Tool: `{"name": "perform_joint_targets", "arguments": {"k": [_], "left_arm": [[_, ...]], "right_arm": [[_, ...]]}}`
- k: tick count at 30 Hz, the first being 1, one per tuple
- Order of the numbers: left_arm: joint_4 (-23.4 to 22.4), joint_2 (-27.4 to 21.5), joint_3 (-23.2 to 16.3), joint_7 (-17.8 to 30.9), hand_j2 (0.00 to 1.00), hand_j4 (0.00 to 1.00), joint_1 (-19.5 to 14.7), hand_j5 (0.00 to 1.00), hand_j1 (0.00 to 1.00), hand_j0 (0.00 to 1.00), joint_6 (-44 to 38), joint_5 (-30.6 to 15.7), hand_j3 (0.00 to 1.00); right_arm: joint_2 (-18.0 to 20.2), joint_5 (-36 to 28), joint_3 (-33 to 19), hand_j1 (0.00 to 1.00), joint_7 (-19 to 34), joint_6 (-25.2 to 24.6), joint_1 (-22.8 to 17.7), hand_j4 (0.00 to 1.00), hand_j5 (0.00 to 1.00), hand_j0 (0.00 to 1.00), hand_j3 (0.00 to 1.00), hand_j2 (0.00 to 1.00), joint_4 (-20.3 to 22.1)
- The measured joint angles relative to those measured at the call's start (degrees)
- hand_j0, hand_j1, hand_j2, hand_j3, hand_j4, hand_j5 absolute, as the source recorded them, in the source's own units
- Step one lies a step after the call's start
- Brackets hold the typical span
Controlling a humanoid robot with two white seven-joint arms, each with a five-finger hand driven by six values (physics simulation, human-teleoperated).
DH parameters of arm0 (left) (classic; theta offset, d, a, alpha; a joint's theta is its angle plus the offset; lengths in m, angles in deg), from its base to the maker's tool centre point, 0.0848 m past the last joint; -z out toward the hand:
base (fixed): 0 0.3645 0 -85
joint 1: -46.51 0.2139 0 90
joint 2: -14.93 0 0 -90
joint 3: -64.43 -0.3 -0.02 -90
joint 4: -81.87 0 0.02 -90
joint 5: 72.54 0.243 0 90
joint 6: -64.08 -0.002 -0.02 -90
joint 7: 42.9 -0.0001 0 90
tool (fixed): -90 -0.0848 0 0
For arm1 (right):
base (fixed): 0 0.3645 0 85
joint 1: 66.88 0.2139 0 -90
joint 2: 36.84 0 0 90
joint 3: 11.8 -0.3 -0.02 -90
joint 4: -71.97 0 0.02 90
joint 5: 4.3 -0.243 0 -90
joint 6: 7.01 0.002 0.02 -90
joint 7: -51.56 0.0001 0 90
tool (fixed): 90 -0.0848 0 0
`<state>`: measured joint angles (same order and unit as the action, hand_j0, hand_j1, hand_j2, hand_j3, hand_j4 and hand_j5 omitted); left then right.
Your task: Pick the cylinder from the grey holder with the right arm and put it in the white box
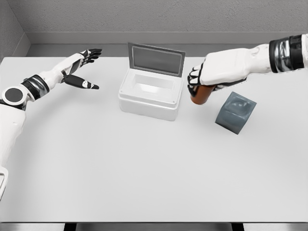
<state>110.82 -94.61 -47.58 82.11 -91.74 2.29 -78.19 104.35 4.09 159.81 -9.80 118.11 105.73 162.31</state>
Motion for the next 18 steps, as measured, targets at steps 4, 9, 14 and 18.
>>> {"name": "perform_joint_targets", "arguments": {"k": [4, 9, 14, 18], "left_arm": [[0.03, -0.02, 0.01, 0.00, 1.00, 1.00, 0.00, 1.00, 1.00, 1.00, 0.00, 0.00, 1.00], [0.06, -0.10, 0.05, 0.00, 1.00, 1.00, 0.00, 1.00, 1.00, 1.00, 0.06, 0.00, 1.00], [0.07, -0.13, 0.06, 0.00, 1.00, 1.00, 0.00, 1.00, 1.00, 1.00, 0.08, 0.00, 1.00], [0.06, -0.13, 0.06, 0.00, 1.00, 1.00, 0.00, 1.00, 1.00, 1.00, 0.09, 0.00, 1.00]], "right_arm": [[-2.25, 0.34, -0.03, 0.28, 0.07, 0.02, 0.97, 0.28, 0.28, 0.28, 0.28, 0.28, 1.21], [-5.64, 1.08, -0.08, 0.28, 0.68, 0.05, 0.88, 0.28, 0.28, 0.28, 0.28, 0.28, 1.71], [-10.14, 2.11, -0.22, 0.28, 0.97, 0.03, 0.70, 0.28, 0.28, 0.28, 0.28, 0.28, -1.99], [-12.85, 2.12, -0.41, 0.28, 0.72, 0.00, 0.26, 0.28, 0.28, 0.28, 0.28, 0.28, -6.79]]}}
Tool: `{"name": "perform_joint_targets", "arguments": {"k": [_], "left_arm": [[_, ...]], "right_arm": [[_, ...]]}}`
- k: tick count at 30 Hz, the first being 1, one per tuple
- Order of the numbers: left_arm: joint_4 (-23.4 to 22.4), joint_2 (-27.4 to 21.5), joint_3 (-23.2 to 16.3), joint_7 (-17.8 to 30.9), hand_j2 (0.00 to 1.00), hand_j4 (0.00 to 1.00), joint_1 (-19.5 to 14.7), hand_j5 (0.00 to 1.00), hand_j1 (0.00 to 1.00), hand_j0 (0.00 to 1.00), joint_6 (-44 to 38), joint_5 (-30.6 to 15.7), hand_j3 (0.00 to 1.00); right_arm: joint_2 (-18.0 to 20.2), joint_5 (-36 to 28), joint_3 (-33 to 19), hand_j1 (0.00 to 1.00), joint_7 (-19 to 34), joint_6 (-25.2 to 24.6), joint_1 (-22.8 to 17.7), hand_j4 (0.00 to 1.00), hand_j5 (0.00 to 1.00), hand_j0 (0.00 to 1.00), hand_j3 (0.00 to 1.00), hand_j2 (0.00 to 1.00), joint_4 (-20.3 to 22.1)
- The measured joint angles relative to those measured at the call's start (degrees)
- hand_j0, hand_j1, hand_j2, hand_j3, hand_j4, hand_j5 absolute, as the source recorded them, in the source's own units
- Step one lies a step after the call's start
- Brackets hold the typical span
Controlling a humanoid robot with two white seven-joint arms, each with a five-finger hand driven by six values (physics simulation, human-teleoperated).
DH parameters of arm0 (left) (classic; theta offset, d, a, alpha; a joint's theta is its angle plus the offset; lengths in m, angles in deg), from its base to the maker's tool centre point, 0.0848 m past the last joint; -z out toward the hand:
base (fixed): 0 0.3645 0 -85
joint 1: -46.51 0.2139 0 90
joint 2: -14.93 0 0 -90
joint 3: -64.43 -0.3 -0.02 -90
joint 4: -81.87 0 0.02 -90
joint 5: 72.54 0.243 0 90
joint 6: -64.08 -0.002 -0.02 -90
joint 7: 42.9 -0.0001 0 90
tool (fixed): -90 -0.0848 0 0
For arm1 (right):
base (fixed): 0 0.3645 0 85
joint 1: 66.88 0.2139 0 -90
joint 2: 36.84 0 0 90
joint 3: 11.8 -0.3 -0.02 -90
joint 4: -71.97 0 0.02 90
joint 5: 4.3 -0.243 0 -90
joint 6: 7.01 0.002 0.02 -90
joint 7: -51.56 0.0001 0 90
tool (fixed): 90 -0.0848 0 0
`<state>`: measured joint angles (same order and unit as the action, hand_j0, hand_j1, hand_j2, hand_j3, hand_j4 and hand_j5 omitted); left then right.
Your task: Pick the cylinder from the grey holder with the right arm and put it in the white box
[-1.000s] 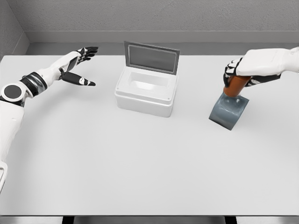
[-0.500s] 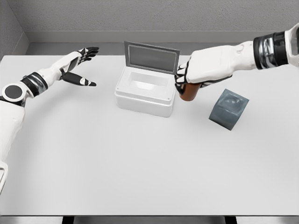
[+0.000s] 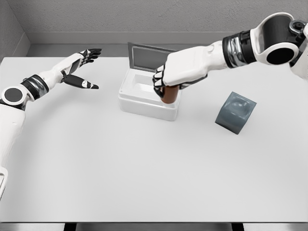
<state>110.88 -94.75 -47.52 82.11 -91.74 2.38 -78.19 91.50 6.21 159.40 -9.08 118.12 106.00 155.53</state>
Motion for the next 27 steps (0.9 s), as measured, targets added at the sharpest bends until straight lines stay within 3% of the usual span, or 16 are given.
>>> {"name": "perform_joint_targets", "arguments": {"k": [9, 27], "left_arm": [[-0.06, 0.00, 0.00, 0.00, 1.00, 1.00, 0.00, 1.00, 1.00, 1.00, -0.01, 0.01, 1.00], [0.01, 0.00, 0.09, 0.00, 1.00, 1.00, 0.09, 1.00, 1.00, 1.00, 0.00, -0.07, 1.00]], "right_arm": [[-4.63, 0.13, -0.09, 0.28, -0.11, 0.00, -1.32, 0.28, 0.28, 0.28, 0.28, 0.28, -9.34], [-8.06, 0.63, -0.13, 0.28, 0.13, -0.01, -2.02, 0.28, 0.28, 0.28, 0.28, 0.28, -16.91]]}}
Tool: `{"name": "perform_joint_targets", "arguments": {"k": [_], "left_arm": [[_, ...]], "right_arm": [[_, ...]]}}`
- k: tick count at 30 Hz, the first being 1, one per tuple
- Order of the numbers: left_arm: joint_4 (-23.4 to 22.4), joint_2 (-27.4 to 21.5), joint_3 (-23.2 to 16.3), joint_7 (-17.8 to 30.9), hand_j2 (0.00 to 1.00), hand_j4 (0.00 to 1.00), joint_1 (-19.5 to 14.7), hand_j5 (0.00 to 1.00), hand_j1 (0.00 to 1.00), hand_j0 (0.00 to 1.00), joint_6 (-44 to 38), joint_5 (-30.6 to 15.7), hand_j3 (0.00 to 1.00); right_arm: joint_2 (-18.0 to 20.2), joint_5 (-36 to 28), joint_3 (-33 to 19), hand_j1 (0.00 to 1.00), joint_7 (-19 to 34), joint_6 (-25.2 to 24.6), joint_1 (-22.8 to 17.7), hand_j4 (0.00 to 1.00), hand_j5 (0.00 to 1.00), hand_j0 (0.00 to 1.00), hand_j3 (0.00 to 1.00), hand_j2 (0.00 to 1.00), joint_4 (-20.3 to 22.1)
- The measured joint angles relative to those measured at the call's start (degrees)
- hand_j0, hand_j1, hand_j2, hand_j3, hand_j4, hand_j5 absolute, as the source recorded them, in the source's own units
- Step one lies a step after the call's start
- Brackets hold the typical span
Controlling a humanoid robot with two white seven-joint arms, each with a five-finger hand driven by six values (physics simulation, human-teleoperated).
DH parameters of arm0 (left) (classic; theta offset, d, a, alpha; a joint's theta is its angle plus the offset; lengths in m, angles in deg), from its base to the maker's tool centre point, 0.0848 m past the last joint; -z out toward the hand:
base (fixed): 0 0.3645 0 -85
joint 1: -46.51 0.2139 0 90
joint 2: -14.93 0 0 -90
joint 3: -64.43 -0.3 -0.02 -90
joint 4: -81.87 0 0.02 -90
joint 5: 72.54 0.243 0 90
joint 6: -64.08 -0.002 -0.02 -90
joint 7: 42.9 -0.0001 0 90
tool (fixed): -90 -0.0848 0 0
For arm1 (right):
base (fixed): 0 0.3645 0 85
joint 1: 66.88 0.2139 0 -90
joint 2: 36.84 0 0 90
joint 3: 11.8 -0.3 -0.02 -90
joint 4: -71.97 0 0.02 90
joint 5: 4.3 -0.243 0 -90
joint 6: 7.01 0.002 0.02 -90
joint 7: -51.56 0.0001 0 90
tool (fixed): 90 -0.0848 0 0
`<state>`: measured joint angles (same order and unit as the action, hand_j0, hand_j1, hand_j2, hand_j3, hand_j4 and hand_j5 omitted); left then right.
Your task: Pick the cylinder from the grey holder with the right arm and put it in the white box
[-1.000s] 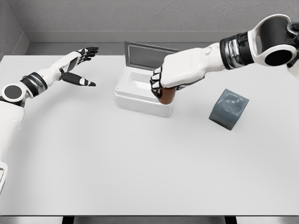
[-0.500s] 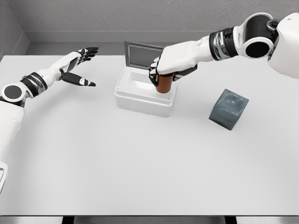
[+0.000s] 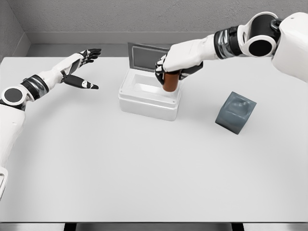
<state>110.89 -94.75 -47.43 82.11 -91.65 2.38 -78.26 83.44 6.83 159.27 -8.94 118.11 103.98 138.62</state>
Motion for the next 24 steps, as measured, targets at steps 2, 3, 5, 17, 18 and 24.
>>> {"name": "perform_joint_targets", "arguments": {"k": [2, 3, 5, 17, 18, 24], "left_arm": [[0.00, 0.00, 0.00, 0.00, 1.00, 1.00, 0.00, 1.00, 1.00, 1.00, 0.00, -0.01, 1.00], [0.00, 0.00, 0.00, 0.00, 1.00, 1.00, 0.09, 1.00, 1.00, 1.00, 0.00, 0.00, 1.00], [0.00, 0.00, 0.00, 0.00, 1.00, 1.00, 0.09, 1.00, 1.00, 1.00, 0.00, 0.00, 1.00], [0.00, 0.00, 0.00, 0.00, 1.00, 1.00, 0.09, 1.00, 1.00, 1.00, 0.00, 0.00, 1.00], [0.00, 0.00, 0.00, 0.00, 1.00, 1.00, 0.09, 1.00, 1.00, 1.00, 0.00, 0.00, 1.00], [0.00, 0.00, 0.00, 0.00, 1.00, 1.00, 0.09, 1.00, 1.00, 1.00, 0.00, 0.02, 1.00]], "right_arm": [[-0.37, -0.04, -0.02, 0.28, 0.00, 0.00, 0.00, 0.28, 0.28, 0.28, 0.28, 0.28, -0.79], [-0.54, -0.02, -0.02, 0.28, 0.01, 0.00, -0.09, 0.28, 0.28, 0.28, 0.28, 0.28, -1.18], [-0.91, 0.01, -0.02, 0.28, 0.05, 0.00, -0.44, 0.28, 0.28, 0.28, 0.28, 0.28, -1.97], [-2.48, 0.01, 0.01, 0.65, 0.22, 0.01, -0.79, 0.65, 0.65, 0.65, 0.65, 0.65, -5.52], [-2.52, 0.02, 0.00, 0.67, 0.22, 0.01, -0.79, 0.67, 0.67, 0.67, 0.67, 0.67, -5.53], [-2.59, 0.01, -0.03, 0.79, 0.23, 0.01, -0.97, 0.79, 0.79, 0.79, 0.79, 0.79, -5.52]]}}
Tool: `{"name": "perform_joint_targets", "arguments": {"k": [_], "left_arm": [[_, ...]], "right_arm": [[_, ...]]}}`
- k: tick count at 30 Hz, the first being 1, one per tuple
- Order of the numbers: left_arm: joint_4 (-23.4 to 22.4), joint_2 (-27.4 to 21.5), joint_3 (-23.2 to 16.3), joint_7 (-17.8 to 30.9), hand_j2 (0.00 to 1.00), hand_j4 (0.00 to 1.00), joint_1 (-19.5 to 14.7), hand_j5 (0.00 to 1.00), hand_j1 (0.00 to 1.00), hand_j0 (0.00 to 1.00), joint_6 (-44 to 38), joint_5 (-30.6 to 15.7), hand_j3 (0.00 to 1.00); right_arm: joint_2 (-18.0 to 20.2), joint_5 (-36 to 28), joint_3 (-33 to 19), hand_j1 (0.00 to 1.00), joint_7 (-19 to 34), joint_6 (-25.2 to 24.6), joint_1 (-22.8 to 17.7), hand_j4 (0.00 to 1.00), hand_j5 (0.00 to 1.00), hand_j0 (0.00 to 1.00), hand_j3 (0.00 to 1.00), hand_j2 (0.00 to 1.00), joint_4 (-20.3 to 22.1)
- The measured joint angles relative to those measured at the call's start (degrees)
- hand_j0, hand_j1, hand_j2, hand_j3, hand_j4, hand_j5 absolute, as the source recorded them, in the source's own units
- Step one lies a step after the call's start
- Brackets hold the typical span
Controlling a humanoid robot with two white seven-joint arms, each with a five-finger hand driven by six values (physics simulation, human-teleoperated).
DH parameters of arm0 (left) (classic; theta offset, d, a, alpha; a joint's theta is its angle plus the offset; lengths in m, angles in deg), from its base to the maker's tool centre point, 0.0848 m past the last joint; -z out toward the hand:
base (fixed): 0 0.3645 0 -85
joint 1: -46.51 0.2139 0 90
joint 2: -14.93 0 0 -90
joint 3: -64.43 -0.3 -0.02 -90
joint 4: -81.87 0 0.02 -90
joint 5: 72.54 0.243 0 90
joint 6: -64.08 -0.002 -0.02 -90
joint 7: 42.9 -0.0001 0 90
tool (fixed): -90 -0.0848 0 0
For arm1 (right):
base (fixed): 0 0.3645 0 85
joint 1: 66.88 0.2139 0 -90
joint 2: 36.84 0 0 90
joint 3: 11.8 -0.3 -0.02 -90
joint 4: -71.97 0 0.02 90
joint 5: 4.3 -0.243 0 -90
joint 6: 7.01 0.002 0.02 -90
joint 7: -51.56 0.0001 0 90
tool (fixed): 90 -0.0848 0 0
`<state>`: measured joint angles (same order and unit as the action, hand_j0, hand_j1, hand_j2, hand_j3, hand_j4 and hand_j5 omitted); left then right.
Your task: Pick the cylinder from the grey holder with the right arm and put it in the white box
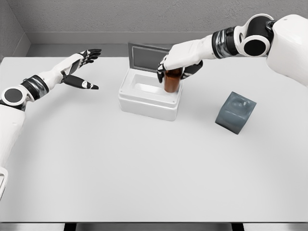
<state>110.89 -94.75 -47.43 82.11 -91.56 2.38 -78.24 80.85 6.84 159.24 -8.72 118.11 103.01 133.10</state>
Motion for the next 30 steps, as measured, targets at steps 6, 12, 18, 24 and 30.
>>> {"name": "perform_joint_targets", "arguments": {"k": [6, 12, 18, 24, 30], "left_arm": [[0.00, 0.00, 0.00, 0.00, 1.00, 1.00, 0.00, 1.00, 1.00, 1.00, 0.00, 0.02, 1.00], [0.00, -0.03, 0.00, 0.00, 1.00, 1.00, 0.00, 1.00, 1.00, 1.00, 0.00, 0.05, 1.00], [-0.04, -0.06, 0.00, 0.00, 1.00, 1.00, -0.09, 1.00, 1.00, 1.00, -0.03, 0.05, 1.00], [0.48, 0.03, 0.01, 0.00, 1.00, 1.00, -0.79, 1.00, 1.00, 1.00, -0.07, -0.01, 1.00], [0.03, 1.53, 0.29, 0.00, 1.00, 1.00, -5.01, 1.00, 1.00, 1.00, -0.33, -0.10, 1.00]], "right_arm": [[0.22, 0.04, -0.88, 0.96, -0.01, 0.01, 0.00, 0.96, 0.96, 0.96, 0.96, 0.96, 0.98], [3.09, 0.07, -7.74, 0.96, 0.44, 0.00, 0.18, 0.96, 0.96, 0.96, 0.96, 0.96, 13.48], [12.12, -0.49, -10.10, 0.96, -0.06, -0.01, -0.97, 0.96, 0.96, 0.96, 0.96, 0.96, 30.12], [25.69, -2.87, -10.74, 0.94, -4.73, -0.01, -0.97, 0.94, 0.94, 0.94, 0.94, 0.94, 34.00], [33.16, -3.86, -10.63, 0.97, -5.81, 0.01, -5.89, 0.97, 0.97, 0.97, 0.97, 0.97, 34.10]]}}
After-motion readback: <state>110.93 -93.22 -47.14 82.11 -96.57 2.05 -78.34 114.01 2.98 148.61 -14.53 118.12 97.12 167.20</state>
